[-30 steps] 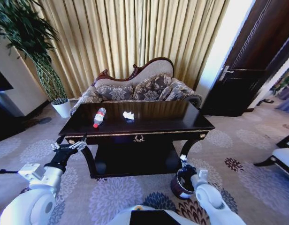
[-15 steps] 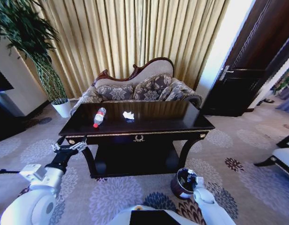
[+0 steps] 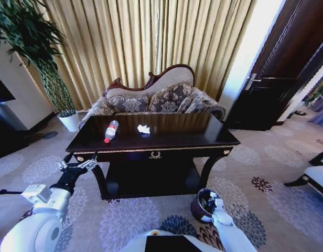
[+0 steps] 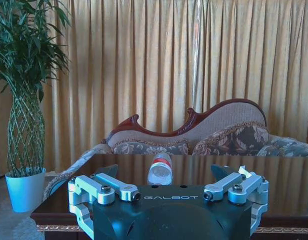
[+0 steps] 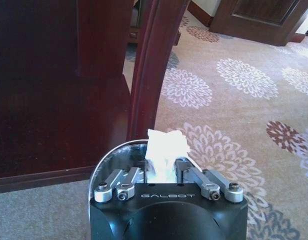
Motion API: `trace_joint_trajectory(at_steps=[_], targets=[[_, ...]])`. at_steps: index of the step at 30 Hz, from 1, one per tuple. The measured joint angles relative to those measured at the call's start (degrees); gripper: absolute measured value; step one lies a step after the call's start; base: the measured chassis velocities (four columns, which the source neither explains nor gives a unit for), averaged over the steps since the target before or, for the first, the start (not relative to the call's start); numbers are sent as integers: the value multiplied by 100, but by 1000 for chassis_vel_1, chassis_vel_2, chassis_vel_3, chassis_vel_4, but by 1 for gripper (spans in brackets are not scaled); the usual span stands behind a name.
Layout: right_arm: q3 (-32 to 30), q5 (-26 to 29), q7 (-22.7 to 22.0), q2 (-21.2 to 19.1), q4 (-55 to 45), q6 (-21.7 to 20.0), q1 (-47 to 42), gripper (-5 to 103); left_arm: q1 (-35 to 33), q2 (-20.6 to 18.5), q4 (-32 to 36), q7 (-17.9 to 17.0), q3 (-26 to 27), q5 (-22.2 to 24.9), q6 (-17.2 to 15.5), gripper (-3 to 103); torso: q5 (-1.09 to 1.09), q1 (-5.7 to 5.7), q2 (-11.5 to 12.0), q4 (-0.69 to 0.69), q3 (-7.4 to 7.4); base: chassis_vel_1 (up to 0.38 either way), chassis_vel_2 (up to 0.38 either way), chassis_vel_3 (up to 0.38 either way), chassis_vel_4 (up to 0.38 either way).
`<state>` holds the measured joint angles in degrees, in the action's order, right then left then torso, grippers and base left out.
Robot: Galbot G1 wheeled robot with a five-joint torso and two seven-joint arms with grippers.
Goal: Move to the front of the table and place the trash on the table into the trash bin.
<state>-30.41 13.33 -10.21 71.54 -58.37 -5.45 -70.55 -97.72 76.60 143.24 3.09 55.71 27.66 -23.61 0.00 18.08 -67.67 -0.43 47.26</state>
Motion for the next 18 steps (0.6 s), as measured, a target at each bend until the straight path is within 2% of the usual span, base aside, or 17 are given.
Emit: trace_joint_trajectory(at_steps=[1, 3, 6, 9, 10, 12, 13, 15, 16, 17, 18], targets=[[0, 0, 0, 0, 0, 0, 0, 33, 0, 0, 0, 0, 0, 0, 0, 100, 0, 0, 0, 0, 0, 0, 0, 0, 0], [-11, 5, -29, -38, -32, -2, -14, 44, 15, -7, 0, 0, 0, 1, 76, 100, 0, 0, 0, 0, 0, 0, 0, 0, 0], [-16, 9, -46, -50, -47, -3, -17, 49, 16, -10, 0, -1, 0, 1, 83, 100, 0, 0, 0, 0, 0, 0, 0, 0, 0], [-18, 26, -90, -77, -128, -5, -36, 67, 19, -12, 0, 1, -2, 9, 94, 100, 0, 0, 0, 0, 0, 0, 0, 0, 0], [-18, 26, -90, -77, -128, -5, -36, 67, 19, -12, 0, 1, -2, 9, 94, 100, 0, 0, 0, 0, 0, 0, 0, 0, 0], [-16, 37, -104, -85, -179, -6, -51, 78, 28, -11, 0, 5, -4, 14, 95, 100, 0, 0, 0, 0, 0, 0, 0, 0, 0], [-16, 37, -104, -85, -179, -6, -51, 78, 28, -11, 0, 5, -4, 14, 95, 100, 0, 0, 0, 0, 0, 0, 0, 0, 0], [-12, 41, -108, -89, -198, -8, -58, 89, 28, -12, 0, 7, -3, 16, 96, 100, 0, 0, 0, 0, 0, 0, 0, 0, 0], [-12, 42, -108, -90, -204, -9, -64, 89, 27, -12, 0, 8, 0, 17, 98, 100, 0, 0, 0, 0, 0, 0, 0, 0, 0], [-12, 40, -108, -90, -215, -10, -82, 97, 22, -13, 0, 14, 7, 18, 106, 100, 0, 0, 0, 0, 0, 0, 0, 0, 0], [-12, 40, -108, -90, -215, -10, -82, 97, 22, -13, 0, 14, 7, 18, 106, 100, 0, 0, 0, 0, 0, 0, 0, 0, 0]])
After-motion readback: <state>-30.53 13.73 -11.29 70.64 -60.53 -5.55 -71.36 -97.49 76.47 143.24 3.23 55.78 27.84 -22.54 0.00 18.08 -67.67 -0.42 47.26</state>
